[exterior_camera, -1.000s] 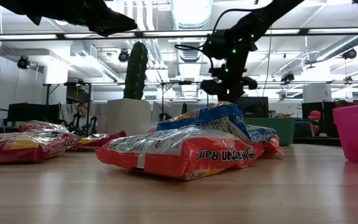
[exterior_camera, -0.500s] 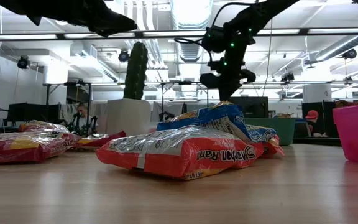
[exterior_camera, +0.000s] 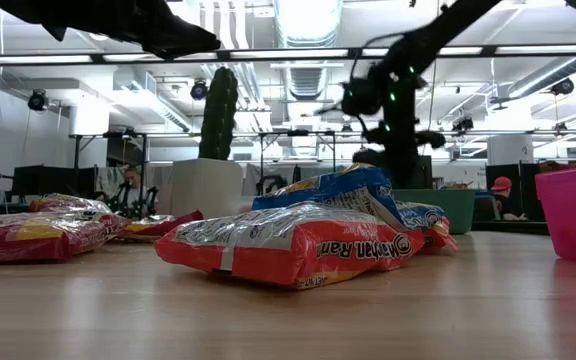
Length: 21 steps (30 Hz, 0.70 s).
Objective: Sort Maruchan noodles
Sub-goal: Put the blue noodle pack into the green bin
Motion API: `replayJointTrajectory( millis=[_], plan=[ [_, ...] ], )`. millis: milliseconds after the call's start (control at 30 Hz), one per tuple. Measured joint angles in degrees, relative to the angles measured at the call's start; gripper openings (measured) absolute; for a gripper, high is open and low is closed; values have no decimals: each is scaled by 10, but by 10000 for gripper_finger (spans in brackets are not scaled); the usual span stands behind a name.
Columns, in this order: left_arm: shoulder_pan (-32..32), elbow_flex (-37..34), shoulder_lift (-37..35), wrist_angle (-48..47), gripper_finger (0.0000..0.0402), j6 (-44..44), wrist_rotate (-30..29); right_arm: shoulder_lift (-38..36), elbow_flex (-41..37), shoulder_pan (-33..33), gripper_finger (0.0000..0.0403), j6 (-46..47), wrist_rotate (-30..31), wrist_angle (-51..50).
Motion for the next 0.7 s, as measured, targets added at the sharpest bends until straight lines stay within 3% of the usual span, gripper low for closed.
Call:
replayJointTrajectory(
  millis=[233, 400, 700],
  plan=[
    [0, 0, 0, 0, 164, -2, 0, 0, -85, -42, 9, 12, -3, 91],
    [0, 0, 0, 1, 164, -1, 0, 0, -133, -52, 8, -4, -62, 175],
    [0, 0, 0, 1, 164, -2, 0, -10, -109, -50, 8, -21, -60, 169]
  ],
)
